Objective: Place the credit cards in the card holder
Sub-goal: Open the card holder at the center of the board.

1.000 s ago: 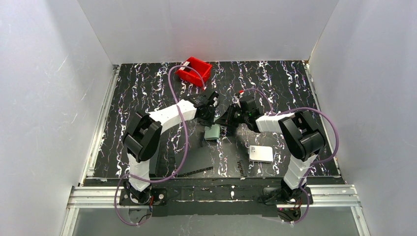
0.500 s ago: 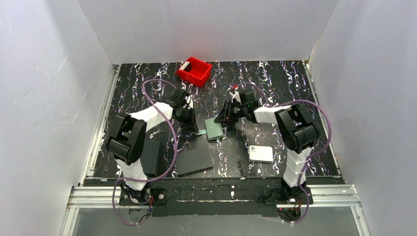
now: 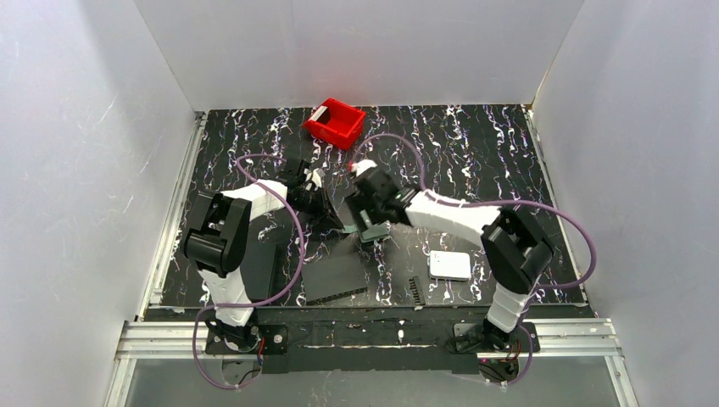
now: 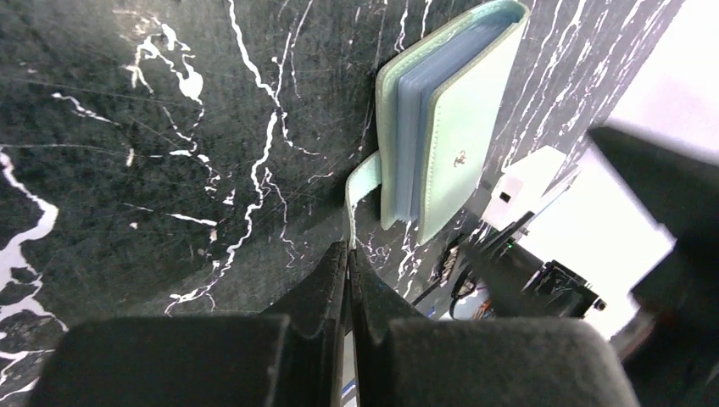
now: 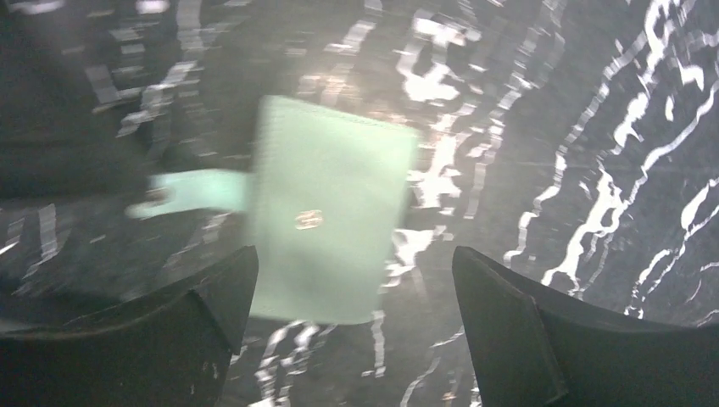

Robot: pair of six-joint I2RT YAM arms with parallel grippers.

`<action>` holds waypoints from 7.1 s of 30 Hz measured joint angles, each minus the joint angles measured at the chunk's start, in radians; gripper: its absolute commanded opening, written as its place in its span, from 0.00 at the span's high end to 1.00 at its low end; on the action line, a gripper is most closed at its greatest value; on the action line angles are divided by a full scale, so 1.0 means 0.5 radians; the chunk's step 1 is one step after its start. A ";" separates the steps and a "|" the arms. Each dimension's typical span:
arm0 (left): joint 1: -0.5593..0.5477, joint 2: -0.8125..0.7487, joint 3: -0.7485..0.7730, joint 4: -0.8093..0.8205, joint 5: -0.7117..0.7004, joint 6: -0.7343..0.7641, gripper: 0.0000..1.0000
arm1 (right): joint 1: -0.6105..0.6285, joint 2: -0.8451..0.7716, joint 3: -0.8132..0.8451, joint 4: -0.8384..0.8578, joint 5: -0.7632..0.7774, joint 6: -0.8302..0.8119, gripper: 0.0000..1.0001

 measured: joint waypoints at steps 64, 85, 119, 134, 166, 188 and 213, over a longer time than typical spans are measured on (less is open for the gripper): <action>0.034 0.198 0.241 -0.482 -0.064 0.429 1.00 | -0.789 0.002 -0.580 1.142 -1.751 0.641 0.55; 0.034 0.204 0.248 -0.484 -0.063 0.438 1.00 | -0.800 0.001 -0.584 1.190 -1.827 0.742 0.58; 0.033 0.185 0.247 -0.466 -0.073 0.432 0.68 | -0.857 0.001 -0.653 1.262 -1.766 0.734 0.89; 0.017 -0.222 0.376 -0.282 0.083 0.189 0.74 | -0.853 0.015 -0.689 0.907 -1.349 0.670 0.69; -0.041 0.348 0.331 -0.207 0.104 0.165 1.00 | 0.302 -0.014 -0.255 0.518 -0.313 -0.752 0.17; -0.042 0.358 0.357 -0.273 0.101 0.219 1.00 | 0.243 -0.037 -0.331 0.492 -0.233 -0.706 0.20; -0.041 0.369 0.372 -0.308 0.104 0.242 1.00 | 0.128 -0.095 -0.334 0.477 -0.243 -0.604 0.51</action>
